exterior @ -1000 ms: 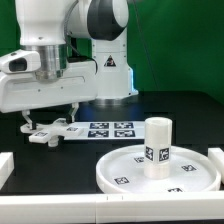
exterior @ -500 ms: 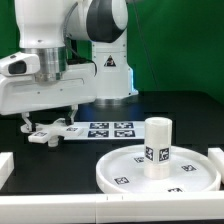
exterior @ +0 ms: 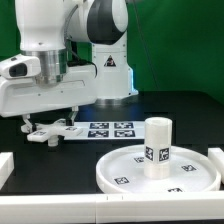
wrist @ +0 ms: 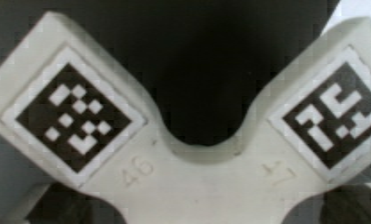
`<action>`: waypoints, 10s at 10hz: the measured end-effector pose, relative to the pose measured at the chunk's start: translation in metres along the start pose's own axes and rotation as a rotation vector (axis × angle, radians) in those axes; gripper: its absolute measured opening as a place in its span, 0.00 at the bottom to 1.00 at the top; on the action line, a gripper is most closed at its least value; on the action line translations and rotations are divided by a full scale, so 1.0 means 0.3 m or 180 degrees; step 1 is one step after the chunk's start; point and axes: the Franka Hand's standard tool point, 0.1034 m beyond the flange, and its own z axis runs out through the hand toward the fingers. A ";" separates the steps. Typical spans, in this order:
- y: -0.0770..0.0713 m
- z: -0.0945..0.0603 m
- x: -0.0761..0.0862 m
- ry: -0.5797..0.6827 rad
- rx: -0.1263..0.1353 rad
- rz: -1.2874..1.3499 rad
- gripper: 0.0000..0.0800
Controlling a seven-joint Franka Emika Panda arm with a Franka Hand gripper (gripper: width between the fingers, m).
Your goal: Assemble round table
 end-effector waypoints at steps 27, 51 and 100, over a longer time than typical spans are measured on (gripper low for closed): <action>-0.358 -0.395 0.754 0.0122 0.0120 0.0995 0.55; -0.365 -0.291 0.751 0.0223 0.0048 0.0920 0.55; -0.406 -0.392 0.815 0.0447 0.0876 0.4783 0.81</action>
Offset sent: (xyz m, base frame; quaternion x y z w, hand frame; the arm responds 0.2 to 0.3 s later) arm 0.0109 0.0021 0.0007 -0.0028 0.0056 -0.0144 0.9999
